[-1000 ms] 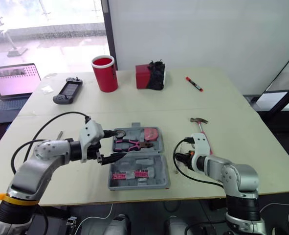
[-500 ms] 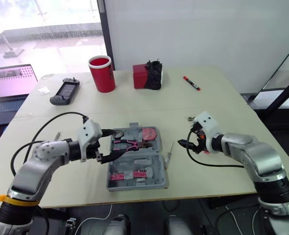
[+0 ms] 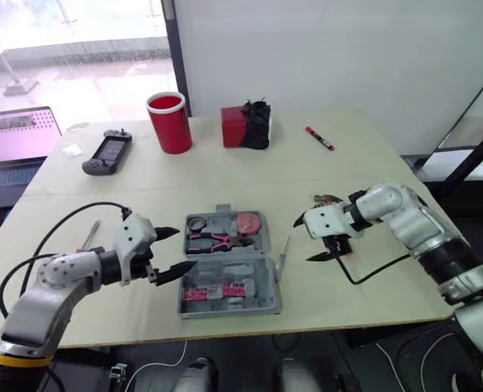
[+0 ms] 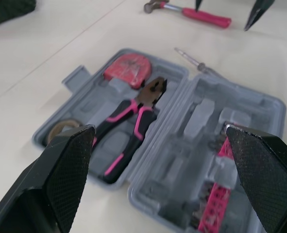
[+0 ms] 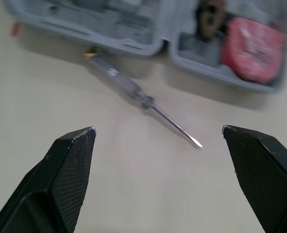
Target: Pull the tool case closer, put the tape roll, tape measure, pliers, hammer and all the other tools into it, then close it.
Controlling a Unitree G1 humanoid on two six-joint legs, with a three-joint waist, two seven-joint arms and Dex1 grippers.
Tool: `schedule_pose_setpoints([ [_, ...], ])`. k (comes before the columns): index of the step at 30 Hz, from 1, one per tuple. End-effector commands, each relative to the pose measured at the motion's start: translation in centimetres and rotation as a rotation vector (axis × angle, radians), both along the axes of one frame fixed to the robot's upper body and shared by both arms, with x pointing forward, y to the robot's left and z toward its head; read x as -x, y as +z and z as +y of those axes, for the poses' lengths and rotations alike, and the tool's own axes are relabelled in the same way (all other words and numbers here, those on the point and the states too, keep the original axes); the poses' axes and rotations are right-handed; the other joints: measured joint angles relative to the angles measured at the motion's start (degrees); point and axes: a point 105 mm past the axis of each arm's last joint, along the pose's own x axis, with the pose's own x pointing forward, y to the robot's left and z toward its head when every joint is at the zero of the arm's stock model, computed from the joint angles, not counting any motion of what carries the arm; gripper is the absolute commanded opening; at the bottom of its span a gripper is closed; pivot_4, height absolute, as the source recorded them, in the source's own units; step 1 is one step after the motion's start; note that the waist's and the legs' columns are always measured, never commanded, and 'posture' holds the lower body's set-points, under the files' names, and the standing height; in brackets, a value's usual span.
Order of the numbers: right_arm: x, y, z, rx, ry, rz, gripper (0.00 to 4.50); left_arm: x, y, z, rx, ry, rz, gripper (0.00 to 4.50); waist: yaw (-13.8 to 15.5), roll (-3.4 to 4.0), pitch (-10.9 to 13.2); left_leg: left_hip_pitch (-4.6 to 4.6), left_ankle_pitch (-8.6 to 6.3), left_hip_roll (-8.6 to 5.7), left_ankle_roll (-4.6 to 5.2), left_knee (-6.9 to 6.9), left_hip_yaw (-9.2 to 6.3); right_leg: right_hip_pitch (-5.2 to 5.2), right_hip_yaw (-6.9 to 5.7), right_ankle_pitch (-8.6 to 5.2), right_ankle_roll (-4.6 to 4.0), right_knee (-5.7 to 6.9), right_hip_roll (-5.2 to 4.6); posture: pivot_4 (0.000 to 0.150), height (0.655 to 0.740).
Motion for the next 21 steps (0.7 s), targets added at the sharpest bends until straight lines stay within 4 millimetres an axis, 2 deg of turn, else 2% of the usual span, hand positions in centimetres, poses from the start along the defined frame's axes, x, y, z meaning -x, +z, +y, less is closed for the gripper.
schedule_pose_setpoints([
  [1,-0.3,-0.4,0.8,0.078,0.137,-0.007,4.41,0.4,1.3,0.1,-0.009,0.003,-0.06,4.5,0.0,0.01,0.0,0.0,0.0,0.0,-0.01,0.0,0.0,-0.01,0.0,0.0,0.0,0.01,0.0,0.15,0.74],
  [9,-2.4,-1.6,2.6,0.235,0.237,-0.044,4.41,1.0,1.0,0.6,-0.015,0.039,-0.054,4.5,-0.3,0.06,0.0,0.01,0.07,0.0,-0.13,-0.04,0.0,-0.09,0.03,0.03,-0.05,0.07,0.04,0.15,0.74],
  [14,-2.5,-2.7,3.2,0.286,0.27,-0.028,4.41,1.3,0.8,0.7,-0.019,0.054,-0.046,4.5,0.0,0.07,0.0,0.0,0.13,0.01,-0.23,-0.12,-0.04,-0.16,0.03,0.05,-0.09,0.14,0.08,0.15,0.74],
  [17,-2.3,-3.1,4.2,0.278,0.295,-0.023,3.63,1.4,0.7,0.8,-0.021,0.061,-0.045,4.5,-0.1,0.08,0.0,0.0,0.14,0.0,-0.24,-0.12,-0.04,-0.16,0.04,0.05,-0.09,0.15,0.07,0.15,0.74],
  [21,-2.3,-3.6,5.0,0.277,0.319,-0.035,1.68,1.5,0.7,0.9,-0.024,0.07,-0.045,4.5,-0.2,0.08,0.0,0.0,0.17,0.01,-0.3,-0.13,-0.03,-0.26,0.08,0.05,-0.1,0.27,0.08,0.15,0.74],
])
